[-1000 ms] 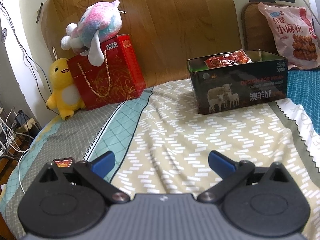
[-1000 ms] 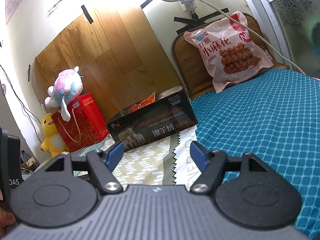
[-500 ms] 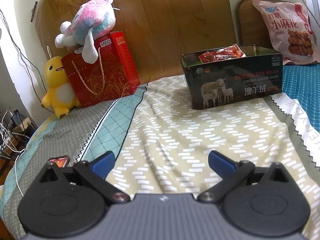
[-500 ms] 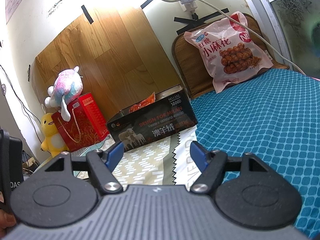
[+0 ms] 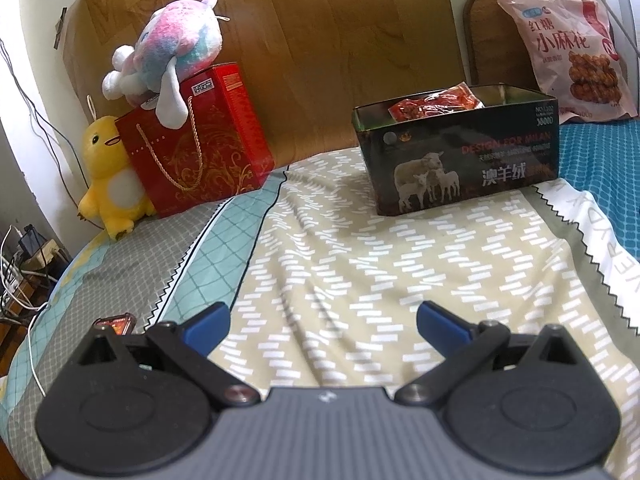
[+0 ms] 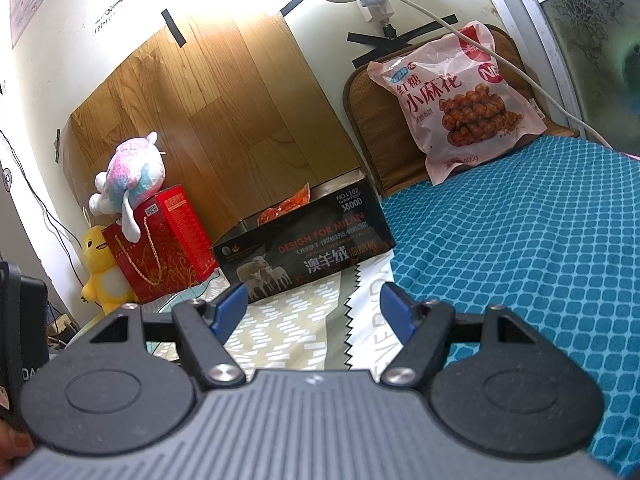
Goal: Organize snacks
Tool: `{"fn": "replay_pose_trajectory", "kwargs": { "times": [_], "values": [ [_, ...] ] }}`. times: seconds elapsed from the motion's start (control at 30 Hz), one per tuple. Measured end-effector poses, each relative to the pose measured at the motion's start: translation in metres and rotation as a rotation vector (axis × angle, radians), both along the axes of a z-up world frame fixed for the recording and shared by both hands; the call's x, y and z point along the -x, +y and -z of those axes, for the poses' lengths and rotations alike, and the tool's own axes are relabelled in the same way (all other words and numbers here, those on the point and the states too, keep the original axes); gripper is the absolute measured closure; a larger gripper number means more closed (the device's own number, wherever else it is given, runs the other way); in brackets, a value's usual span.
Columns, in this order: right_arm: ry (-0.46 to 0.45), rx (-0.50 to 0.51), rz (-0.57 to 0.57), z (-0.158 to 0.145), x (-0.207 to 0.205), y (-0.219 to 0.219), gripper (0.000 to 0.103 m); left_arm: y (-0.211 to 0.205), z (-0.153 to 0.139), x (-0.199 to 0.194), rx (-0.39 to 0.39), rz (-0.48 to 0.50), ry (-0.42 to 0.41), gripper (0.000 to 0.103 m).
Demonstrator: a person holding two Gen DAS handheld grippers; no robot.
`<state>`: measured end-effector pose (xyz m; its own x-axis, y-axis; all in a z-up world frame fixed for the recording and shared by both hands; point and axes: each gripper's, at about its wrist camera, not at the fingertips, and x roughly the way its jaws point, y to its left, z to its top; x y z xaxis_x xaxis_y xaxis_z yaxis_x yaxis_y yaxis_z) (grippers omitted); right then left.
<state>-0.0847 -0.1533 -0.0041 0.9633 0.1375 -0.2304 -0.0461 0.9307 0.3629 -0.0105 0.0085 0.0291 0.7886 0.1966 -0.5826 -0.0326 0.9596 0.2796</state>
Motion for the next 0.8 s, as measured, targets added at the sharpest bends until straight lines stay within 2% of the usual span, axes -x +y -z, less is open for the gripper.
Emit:
{"fn": "replay_pose_trajectory", "kwargs": {
  "times": [0.8],
  "values": [
    [0.002,-0.002,-0.001,0.001,-0.0013,-0.0011,0.028,-0.0046,0.0027,0.0001,-0.011,0.025,0.016,0.0]
  ]
}}
